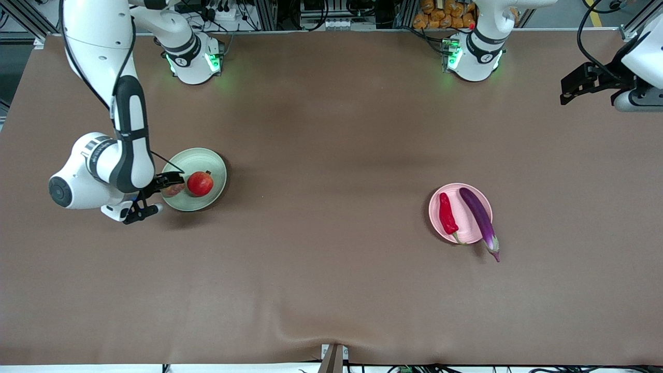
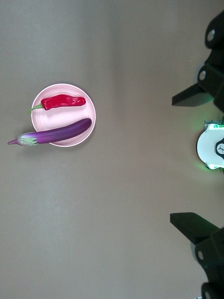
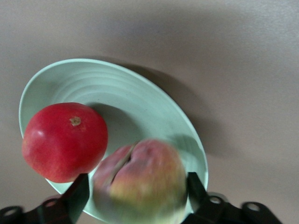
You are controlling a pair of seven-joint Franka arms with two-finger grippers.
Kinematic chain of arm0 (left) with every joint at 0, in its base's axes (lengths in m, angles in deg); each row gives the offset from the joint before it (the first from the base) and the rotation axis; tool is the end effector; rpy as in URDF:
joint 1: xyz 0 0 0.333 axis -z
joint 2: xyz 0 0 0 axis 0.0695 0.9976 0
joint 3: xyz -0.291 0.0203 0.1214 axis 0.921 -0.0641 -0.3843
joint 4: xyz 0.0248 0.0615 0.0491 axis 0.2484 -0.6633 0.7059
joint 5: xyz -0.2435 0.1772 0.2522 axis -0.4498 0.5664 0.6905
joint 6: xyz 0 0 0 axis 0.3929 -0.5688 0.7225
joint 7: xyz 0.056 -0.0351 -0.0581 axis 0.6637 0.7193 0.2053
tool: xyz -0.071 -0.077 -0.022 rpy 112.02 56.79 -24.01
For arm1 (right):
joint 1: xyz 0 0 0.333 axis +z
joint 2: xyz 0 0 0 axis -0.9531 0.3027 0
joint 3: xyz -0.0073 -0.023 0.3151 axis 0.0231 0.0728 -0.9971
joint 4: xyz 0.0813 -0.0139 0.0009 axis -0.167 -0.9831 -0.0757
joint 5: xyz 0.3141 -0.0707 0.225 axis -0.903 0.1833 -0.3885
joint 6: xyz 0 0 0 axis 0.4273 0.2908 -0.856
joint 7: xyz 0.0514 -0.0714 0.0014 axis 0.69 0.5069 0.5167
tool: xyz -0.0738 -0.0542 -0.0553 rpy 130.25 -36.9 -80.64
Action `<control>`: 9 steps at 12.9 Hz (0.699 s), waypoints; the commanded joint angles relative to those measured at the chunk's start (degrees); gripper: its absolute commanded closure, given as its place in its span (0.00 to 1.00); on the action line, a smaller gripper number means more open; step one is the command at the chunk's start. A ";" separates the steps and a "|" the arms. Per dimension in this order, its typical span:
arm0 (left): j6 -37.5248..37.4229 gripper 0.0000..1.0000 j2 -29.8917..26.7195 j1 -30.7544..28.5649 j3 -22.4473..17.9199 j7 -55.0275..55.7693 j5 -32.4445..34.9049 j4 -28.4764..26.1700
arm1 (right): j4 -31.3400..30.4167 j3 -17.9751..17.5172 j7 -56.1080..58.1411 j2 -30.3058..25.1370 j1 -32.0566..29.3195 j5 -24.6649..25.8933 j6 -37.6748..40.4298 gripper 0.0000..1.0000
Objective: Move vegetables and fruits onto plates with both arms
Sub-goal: 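Carry the peach onto the green plate and open the right gripper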
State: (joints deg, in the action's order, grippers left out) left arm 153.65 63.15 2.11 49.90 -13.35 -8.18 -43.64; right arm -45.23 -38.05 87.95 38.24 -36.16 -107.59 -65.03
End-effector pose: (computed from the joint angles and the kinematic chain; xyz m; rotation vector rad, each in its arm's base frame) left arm 0.5063 -0.0505 0.6636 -3.0990 0.0773 0.1448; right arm 0.5576 -0.0292 0.2122 -2.7813 -0.4180 0.4972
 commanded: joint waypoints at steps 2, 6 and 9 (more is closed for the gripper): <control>-0.12 0.00 -1.29 -0.38 0.24 1.06 -0.71 -0.15 | 5.48 -0.57 0.15 -1.16 -0.88 0.23 6.44 0.00; -0.38 0.00 -1.29 -0.55 -0.81 0.89 -0.71 1.34 | 19.88 4.16 -6.43 -1.43 -0.45 1.37 19.44 0.00; -0.73 0.00 -1.29 -1.17 -1.17 0.71 -0.71 1.52 | 28.60 7.07 -12.57 -2.56 0.00 3.39 25.35 0.00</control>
State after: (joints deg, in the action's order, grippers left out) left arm 153.62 62.58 1.67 48.69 -12.88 -8.18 -42.56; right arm -21.17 -31.99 79.57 36.74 -36.13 -106.04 -42.72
